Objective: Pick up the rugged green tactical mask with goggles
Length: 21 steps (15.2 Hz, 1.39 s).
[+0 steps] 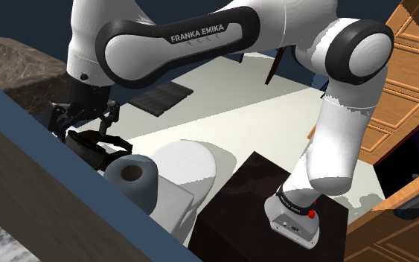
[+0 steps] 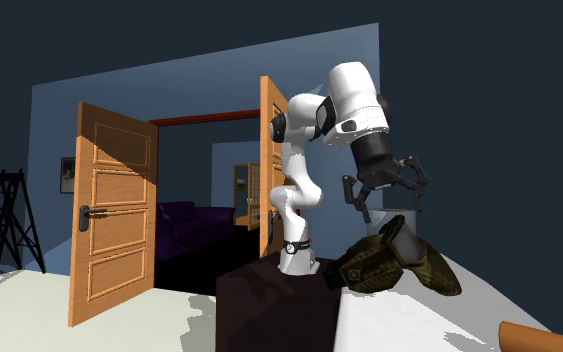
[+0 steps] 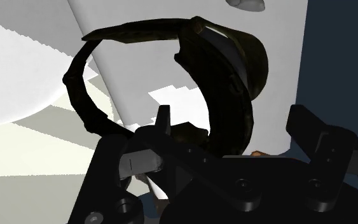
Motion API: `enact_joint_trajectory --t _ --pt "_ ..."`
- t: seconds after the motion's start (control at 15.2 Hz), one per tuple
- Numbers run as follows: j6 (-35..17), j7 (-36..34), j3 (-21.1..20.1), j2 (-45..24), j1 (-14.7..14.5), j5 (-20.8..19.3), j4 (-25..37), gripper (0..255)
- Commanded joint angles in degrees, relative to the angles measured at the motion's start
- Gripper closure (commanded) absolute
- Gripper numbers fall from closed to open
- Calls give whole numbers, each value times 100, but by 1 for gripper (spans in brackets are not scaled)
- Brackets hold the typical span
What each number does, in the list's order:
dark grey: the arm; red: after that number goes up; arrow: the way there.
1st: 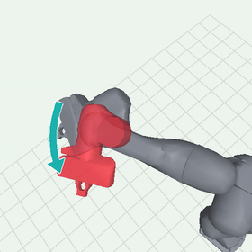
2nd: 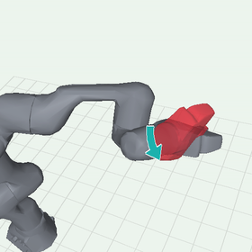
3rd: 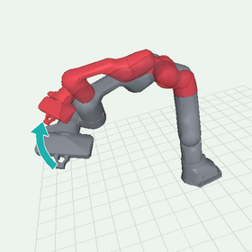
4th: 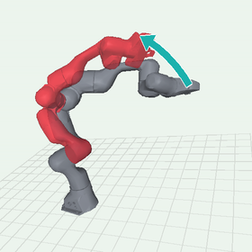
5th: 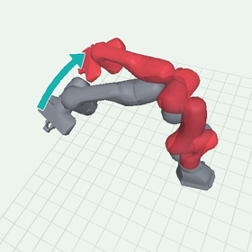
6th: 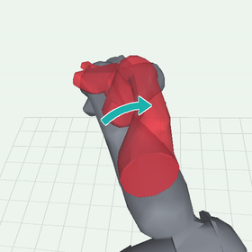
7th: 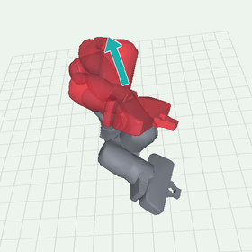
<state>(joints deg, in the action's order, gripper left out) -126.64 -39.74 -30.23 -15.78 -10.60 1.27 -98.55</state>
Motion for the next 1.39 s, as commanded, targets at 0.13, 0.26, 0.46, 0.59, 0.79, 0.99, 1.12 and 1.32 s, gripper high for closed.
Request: enact_joint_trajectory --t 0.13,0.26,0.46,0.59,0.79,0.99,1.12,1.32 --pt "-109 -1 5 -30 -6 -14 -79 255" --pt "-114 -1 5 -28 -6 -14 -86 255" --pt "-116 1 4 -22 -4 -10 -94 255" --pt "-117 6 3 -12 1 -4 -103 255" --pt "-42 3 2 -5 1 -2 -35 255" --pt "171 -6 -9 49 6 20 131 255" --pt "315 -13 -15 79 8 30 249 255" --pt "533 -29 -22 114 7 41 437 255"
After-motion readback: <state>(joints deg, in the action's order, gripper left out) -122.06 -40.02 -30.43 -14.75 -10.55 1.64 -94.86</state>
